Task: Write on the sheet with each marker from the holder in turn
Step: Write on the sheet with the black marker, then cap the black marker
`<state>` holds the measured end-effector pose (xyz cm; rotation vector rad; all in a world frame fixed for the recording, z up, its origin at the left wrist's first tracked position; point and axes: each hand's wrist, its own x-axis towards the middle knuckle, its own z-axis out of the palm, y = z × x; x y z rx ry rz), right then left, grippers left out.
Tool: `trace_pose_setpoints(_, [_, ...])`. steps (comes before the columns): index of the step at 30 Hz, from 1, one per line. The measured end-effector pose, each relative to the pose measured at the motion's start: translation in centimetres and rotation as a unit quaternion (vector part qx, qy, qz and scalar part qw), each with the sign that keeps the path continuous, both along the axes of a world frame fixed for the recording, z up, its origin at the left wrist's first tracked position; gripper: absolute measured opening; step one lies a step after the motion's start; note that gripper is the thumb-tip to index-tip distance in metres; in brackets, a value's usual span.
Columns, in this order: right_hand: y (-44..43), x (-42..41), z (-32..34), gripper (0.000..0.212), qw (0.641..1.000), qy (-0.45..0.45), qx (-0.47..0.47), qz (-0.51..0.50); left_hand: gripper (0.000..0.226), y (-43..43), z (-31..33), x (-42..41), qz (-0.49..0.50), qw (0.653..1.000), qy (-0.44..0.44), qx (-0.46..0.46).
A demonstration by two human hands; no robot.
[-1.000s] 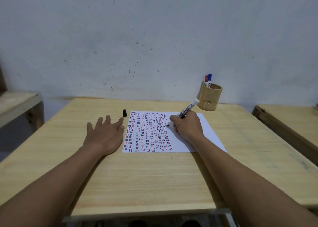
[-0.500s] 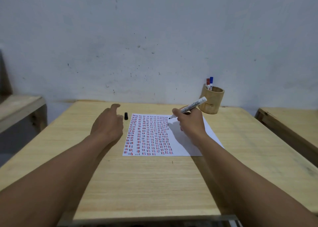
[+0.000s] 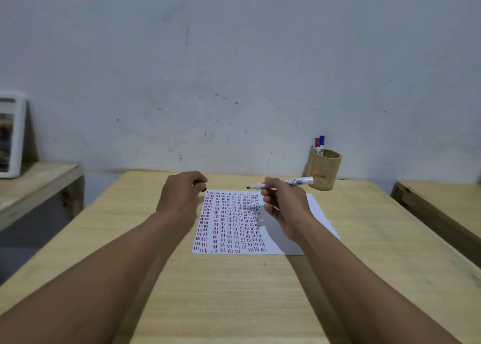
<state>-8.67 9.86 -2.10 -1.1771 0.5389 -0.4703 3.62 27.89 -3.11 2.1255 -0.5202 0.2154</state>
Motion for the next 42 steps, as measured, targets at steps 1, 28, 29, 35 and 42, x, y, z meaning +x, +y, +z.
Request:
trace_pose_setpoints(1, [0.1, -0.2, 0.1, 0.014, 1.000, -0.003, 0.002, 0.002, 0.013, -0.4, 0.4, -0.5, -0.007, 1.000, 0.006, -0.028])
trace_pose_setpoints(28, [1.6, -2.8, 4.0, 0.013, 0.997, -0.070, 0.031, -0.014, 0.008, -4.3, 6.4, -7.9, -0.112, 0.951, 0.169, -0.233])
trace_pose_setpoints(29, [1.6, -2.6, 4.1, 0.012, 0.996, -0.072, 0.046, -0.029, 0.008, -4.4, 6.5, -8.0, -0.109, 0.956, 0.156, -0.222])
trace_pose_setpoints(35, [0.4, -2.3, 4.9, 0.076, 0.989, -0.081, -0.032, -0.119, 0.011, -6.3, 7.5, -8.8, -0.091, 0.977, 0.069, -0.180])
trace_pose_setpoints(42, [-3.5, -4.7, 5.9, 0.019, 0.914, 0.083, -0.391, -0.074, 0.012, -10.5, 9.5, -8.8, -0.110, 0.984, 0.005, -0.143])
